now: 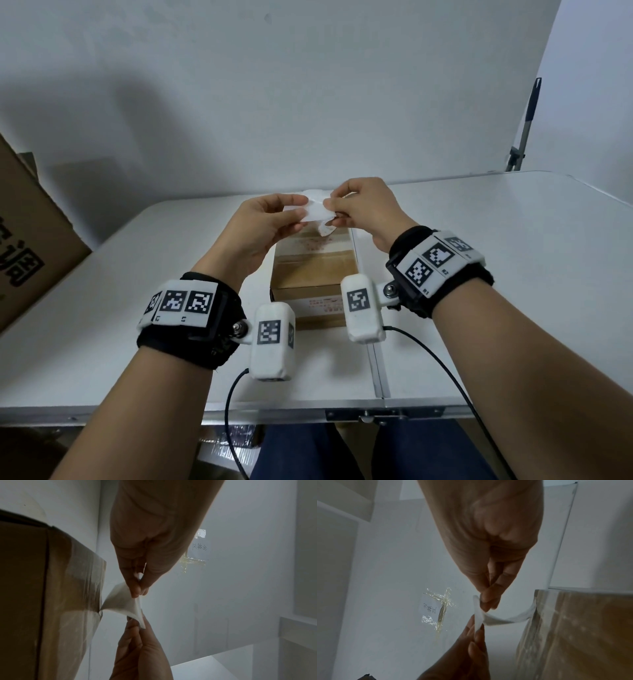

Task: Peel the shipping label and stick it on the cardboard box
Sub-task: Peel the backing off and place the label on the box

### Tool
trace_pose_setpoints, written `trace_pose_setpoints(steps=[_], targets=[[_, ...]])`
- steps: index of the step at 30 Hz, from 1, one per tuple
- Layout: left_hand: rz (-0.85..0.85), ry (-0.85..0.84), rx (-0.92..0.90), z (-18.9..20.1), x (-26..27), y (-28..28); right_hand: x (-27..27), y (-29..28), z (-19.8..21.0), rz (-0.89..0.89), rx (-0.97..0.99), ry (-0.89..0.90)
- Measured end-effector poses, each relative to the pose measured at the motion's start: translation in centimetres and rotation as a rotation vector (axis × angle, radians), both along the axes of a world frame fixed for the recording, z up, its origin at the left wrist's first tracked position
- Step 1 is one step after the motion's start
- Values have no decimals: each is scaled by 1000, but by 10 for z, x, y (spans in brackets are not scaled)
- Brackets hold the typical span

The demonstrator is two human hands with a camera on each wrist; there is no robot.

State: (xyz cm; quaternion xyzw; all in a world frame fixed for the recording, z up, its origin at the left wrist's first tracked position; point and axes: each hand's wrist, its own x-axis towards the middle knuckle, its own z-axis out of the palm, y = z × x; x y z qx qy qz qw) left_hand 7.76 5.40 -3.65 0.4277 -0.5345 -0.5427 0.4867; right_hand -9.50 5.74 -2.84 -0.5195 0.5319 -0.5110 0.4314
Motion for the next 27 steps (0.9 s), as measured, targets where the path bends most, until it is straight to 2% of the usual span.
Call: trace_pose_setpoints(steps=[12, 17, 24, 27], targets=[[-16, -23, 73, 10, 22, -10, -11, -8, 1, 22, -2, -25], [68, -114, -2, 9, 8, -7, 1, -13, -6, -1, -27, -37], [6, -256, -150, 8, -6, 0, 10, -12, -2, 40, 30, -65], [-5, -280, -170, 9, -12, 2, 15, -12, 2, -26, -41, 74]])
